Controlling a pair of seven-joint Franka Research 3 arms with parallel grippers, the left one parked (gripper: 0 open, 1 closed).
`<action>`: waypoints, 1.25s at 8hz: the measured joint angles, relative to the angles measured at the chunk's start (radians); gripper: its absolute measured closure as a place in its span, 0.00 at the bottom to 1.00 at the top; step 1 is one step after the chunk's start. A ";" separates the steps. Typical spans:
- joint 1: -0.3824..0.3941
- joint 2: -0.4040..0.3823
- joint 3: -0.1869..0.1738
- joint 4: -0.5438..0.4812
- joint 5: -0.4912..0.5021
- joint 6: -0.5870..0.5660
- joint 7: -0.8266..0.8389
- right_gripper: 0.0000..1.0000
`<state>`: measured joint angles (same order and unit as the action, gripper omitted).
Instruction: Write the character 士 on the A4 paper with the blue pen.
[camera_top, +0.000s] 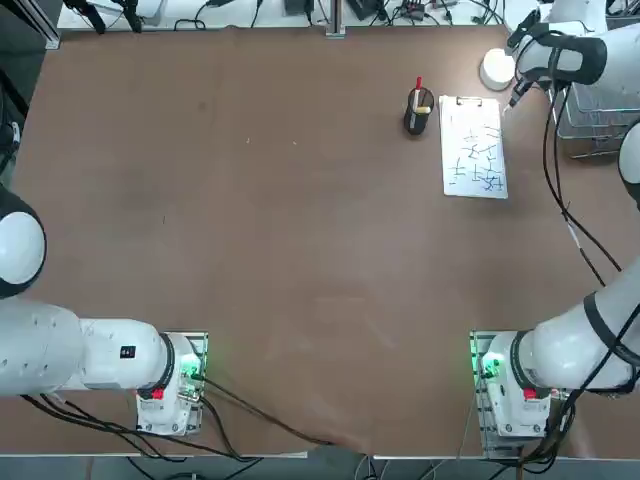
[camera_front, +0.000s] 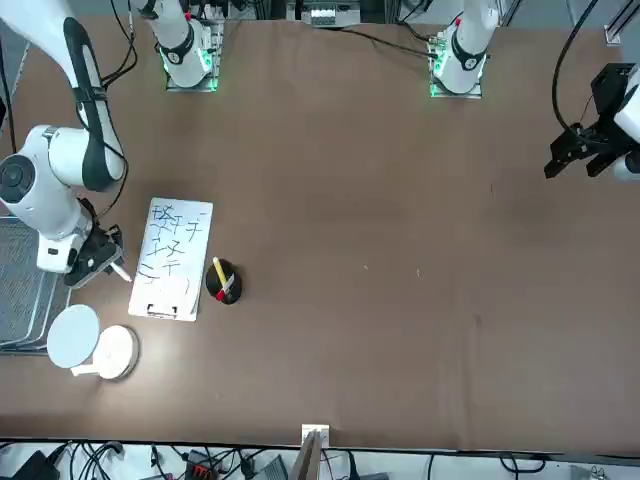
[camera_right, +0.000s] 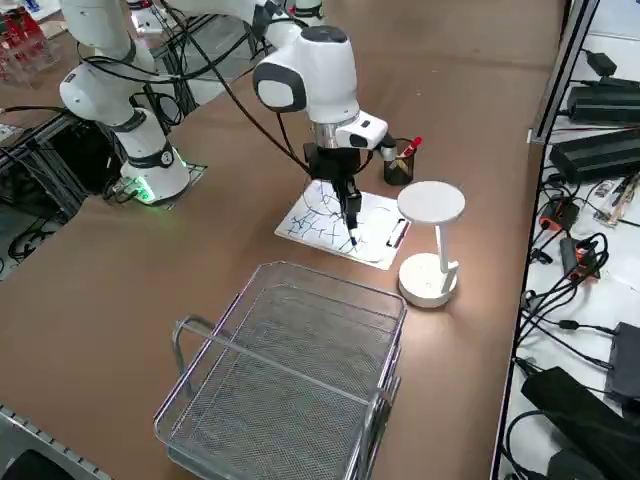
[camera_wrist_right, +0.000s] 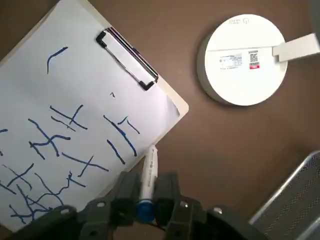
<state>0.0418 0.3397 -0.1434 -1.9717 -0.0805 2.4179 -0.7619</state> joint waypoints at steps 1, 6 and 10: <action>0.000 0.000 0.008 0.000 -0.001 0.001 -0.021 0.79; 0.002 0.005 0.023 -0.004 -0.005 0.001 -0.080 0.79; 0.002 0.010 0.023 -0.007 -0.039 0.022 -0.110 0.79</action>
<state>0.0434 0.3494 -0.1200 -1.9784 -0.1197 2.4394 -0.8715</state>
